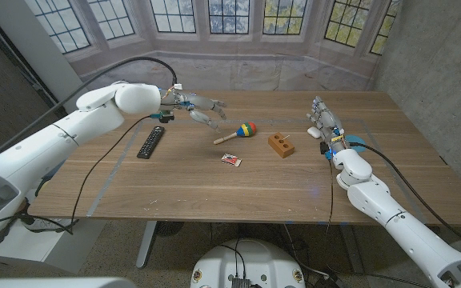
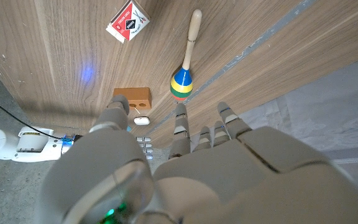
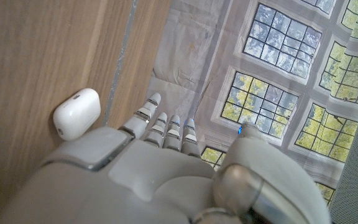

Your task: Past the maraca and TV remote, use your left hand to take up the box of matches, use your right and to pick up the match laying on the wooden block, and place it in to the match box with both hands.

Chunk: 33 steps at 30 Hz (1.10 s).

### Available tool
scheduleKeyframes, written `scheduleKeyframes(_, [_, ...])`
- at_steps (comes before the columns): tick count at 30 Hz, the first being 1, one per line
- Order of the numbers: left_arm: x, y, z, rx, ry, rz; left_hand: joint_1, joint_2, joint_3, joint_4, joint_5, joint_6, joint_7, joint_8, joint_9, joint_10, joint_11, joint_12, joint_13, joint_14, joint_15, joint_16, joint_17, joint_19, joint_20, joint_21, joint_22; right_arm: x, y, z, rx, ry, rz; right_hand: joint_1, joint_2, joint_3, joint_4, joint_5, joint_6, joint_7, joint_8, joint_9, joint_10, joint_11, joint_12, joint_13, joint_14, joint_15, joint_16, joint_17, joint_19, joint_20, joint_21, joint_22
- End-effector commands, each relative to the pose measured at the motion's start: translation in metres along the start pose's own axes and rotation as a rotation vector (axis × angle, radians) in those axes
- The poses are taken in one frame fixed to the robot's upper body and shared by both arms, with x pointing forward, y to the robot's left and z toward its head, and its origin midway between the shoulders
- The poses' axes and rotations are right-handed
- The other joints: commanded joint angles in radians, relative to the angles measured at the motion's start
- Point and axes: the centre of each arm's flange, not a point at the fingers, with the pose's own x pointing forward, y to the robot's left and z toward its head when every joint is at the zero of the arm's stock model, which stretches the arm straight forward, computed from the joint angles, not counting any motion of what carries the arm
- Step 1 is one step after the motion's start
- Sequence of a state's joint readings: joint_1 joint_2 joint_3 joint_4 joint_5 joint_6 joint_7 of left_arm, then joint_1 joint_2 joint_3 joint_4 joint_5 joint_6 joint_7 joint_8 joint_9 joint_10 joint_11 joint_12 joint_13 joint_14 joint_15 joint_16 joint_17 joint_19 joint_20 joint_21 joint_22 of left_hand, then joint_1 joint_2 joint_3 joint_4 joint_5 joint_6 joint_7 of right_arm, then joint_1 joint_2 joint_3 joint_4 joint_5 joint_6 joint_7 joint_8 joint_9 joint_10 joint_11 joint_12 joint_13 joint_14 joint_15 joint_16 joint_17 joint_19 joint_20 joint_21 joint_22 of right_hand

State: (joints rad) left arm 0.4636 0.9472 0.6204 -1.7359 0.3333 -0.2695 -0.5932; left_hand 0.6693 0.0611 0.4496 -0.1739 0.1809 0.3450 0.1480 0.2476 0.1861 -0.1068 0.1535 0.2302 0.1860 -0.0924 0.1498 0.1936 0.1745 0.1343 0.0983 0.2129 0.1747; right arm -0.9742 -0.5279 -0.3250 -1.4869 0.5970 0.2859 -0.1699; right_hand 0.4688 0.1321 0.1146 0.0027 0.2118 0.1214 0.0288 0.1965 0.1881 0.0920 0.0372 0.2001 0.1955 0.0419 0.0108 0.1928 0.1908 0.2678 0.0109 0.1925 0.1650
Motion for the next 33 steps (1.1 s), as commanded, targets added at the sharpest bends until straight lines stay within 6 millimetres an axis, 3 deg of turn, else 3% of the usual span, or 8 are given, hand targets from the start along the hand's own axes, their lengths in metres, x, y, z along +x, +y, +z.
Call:
scheduleKeyframes(1, [0.006,-0.006,0.001,0.046,0.024,-0.024,-0.043,-0.055,0.006,0.000,-0.001,0.009,-0.004,0.002,0.001,0.010,0.001,0.005,0.000,0.005,0.003,0.002,0.003,0.007,-0.001,0.006,0.004,-0.005,-0.002,-0.006,0.043,0.000,-0.012,0.008,-0.005,0.005,-0.005,-0.002,0.011,0.001,0.007,0.002,0.005,0.005,0.003,0.000,0.009,-0.002,0.010,0.002,0.006,0.001,0.004,0.004])
scheduleKeyframes(17, [0.029,-0.012,0.015,0.094,-0.005,-0.116,-0.003,-0.053,0.008,0.007,0.000,0.005,-0.012,-0.019,0.002,-0.051,0.000,-0.028,-0.001,-0.056,0.000,-0.019,0.004,-0.041,-0.010,-0.017,0.005,-0.013,-0.003,-0.009,0.084,-0.013,-0.038,0.007,-0.004,0.007,-0.008,-0.002,0.011,0.002,0.005,0.002,0.004,0.006,0.001,0.000,0.011,-0.002,0.009,0.003,0.010,0.002,0.004,0.005])
scheduleKeyframes(33, [0.035,-0.022,0.023,0.154,-0.032,-0.156,0.007,-0.055,0.006,0.007,0.000,-0.021,-0.013,-0.035,0.003,-0.058,-0.001,-0.031,0.000,-0.064,0.000,-0.017,0.004,-0.042,-0.011,-0.016,0.005,-0.019,-0.005,-0.013,0.100,-0.018,-0.059,0.006,-0.004,0.008,-0.011,-0.003,0.012,0.002,0.004,0.002,0.003,0.006,0.000,0.000,0.012,-0.001,0.009,0.003,0.013,0.003,0.003,0.005])
